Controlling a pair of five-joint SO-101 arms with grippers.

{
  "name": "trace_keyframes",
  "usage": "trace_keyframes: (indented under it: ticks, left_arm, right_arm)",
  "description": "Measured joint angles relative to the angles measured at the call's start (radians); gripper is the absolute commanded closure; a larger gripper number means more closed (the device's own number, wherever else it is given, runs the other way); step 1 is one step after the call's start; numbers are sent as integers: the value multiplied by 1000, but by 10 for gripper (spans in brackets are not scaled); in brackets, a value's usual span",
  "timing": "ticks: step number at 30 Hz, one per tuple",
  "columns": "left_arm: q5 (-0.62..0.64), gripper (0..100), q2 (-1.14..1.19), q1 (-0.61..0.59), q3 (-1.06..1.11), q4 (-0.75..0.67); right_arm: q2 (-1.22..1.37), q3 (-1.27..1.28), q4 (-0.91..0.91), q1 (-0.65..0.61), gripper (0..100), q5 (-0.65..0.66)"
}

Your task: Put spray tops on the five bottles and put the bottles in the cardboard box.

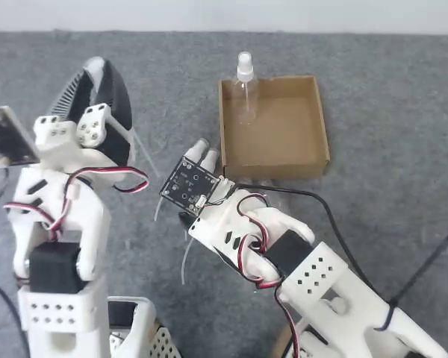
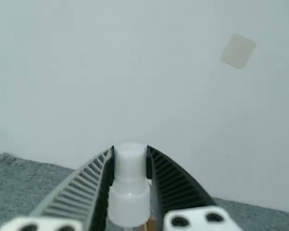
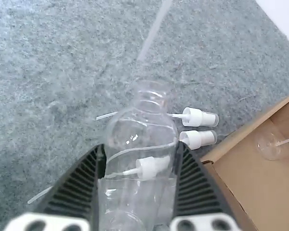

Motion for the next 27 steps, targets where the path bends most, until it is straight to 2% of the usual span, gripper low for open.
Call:
trace_keyframes:
  ticks: [8,15,22,27]
  left_arm:
    - [0,989,0,2,94,-80]
    - [2,989,0,74,98,-84]
    - [5,989,-2,107,121,38]
    - [5,989,-2,109,184,43]
  right_arm:
    - [0,0,0,0,993,0]
    - [0,0,0,0,993,0]
    - [0,0,0,0,993,0]
    - [0,63,-14,0,993,0]
